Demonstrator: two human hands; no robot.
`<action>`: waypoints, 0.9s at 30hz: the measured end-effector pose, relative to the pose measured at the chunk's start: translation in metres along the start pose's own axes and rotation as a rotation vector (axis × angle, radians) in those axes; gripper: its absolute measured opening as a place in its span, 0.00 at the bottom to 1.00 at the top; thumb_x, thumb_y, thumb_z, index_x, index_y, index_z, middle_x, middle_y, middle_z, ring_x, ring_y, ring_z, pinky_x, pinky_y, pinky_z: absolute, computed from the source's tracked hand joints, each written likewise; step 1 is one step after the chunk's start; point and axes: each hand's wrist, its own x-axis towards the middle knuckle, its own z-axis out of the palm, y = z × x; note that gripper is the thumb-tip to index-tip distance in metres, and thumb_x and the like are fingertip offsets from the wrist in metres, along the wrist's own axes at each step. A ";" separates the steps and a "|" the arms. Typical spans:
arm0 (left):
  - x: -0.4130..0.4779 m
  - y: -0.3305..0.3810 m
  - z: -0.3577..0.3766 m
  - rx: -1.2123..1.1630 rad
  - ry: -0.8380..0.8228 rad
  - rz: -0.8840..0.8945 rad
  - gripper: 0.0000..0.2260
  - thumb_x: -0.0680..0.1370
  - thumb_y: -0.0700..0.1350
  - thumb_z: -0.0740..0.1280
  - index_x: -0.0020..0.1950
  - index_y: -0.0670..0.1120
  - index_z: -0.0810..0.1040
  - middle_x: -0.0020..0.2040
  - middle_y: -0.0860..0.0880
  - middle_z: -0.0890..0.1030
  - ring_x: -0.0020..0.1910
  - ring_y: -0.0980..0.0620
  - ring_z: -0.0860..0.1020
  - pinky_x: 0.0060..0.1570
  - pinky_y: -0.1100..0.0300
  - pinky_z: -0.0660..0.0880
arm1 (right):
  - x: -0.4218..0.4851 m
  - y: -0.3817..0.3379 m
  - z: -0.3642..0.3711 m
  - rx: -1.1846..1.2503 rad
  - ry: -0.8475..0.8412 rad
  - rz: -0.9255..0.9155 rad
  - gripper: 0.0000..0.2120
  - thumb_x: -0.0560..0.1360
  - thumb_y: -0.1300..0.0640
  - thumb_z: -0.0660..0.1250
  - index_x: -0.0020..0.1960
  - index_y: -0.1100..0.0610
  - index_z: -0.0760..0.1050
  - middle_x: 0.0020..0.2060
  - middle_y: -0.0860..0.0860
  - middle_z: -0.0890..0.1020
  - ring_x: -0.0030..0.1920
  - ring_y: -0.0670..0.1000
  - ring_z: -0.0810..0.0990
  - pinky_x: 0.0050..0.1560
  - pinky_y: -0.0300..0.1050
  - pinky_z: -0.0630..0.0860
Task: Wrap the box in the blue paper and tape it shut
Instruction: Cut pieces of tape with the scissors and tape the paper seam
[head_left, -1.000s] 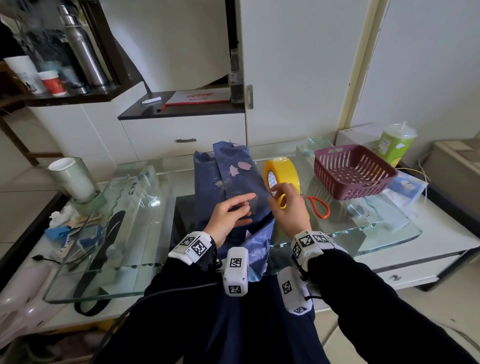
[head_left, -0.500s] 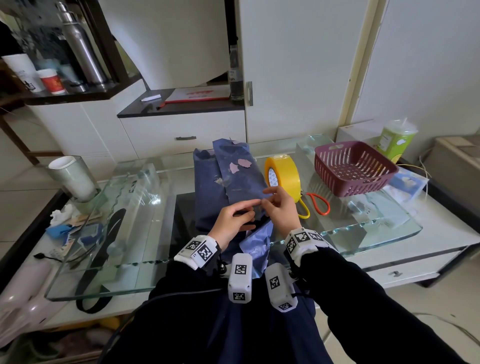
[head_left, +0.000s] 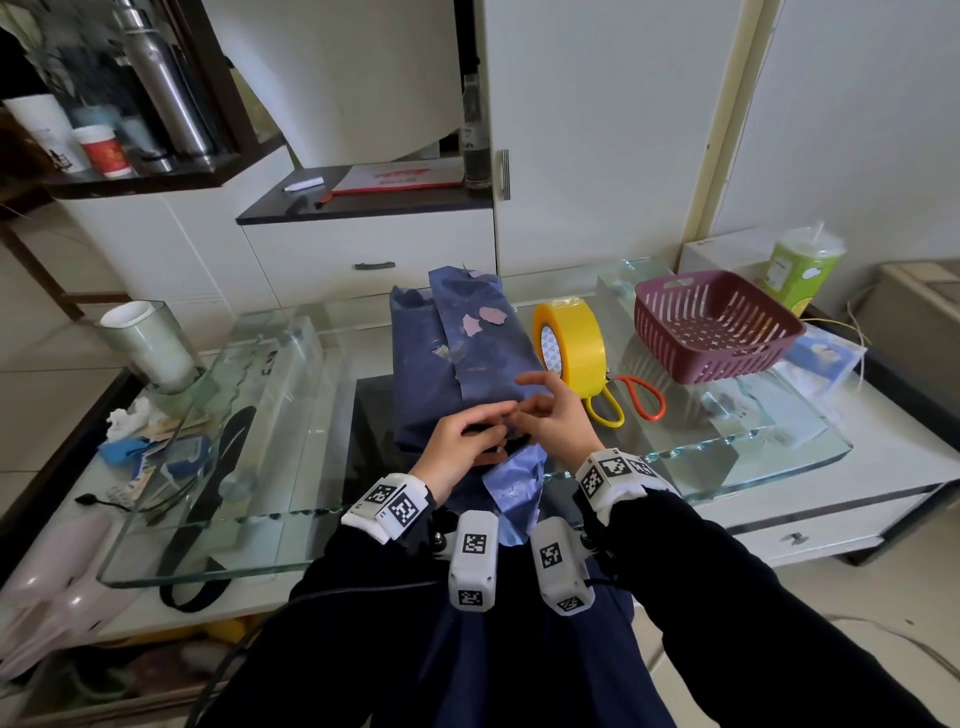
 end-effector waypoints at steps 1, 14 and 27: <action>-0.001 0.000 0.000 -0.008 -0.012 -0.004 0.15 0.78 0.35 0.62 0.65 0.44 0.75 0.47 0.50 0.80 0.47 0.57 0.80 0.51 0.63 0.78 | 0.000 0.001 0.000 -0.015 0.001 -0.001 0.19 0.72 0.74 0.64 0.60 0.63 0.68 0.32 0.53 0.76 0.26 0.37 0.77 0.29 0.28 0.72; -0.002 0.015 -0.013 -0.087 0.155 0.068 0.08 0.77 0.39 0.66 0.50 0.51 0.77 0.52 0.49 0.79 0.47 0.56 0.79 0.43 0.65 0.78 | 0.004 0.006 -0.012 -0.058 0.111 -0.004 0.13 0.73 0.71 0.64 0.54 0.60 0.71 0.30 0.52 0.73 0.22 0.38 0.71 0.28 0.29 0.69; 0.014 -0.015 -0.001 0.671 0.319 0.521 0.02 0.70 0.39 0.74 0.42 0.42 0.82 0.45 0.62 0.69 0.52 0.47 0.73 0.55 0.64 0.69 | 0.005 0.002 0.000 0.064 0.030 0.127 0.10 0.74 0.69 0.65 0.55 0.62 0.72 0.32 0.54 0.74 0.24 0.41 0.73 0.25 0.30 0.68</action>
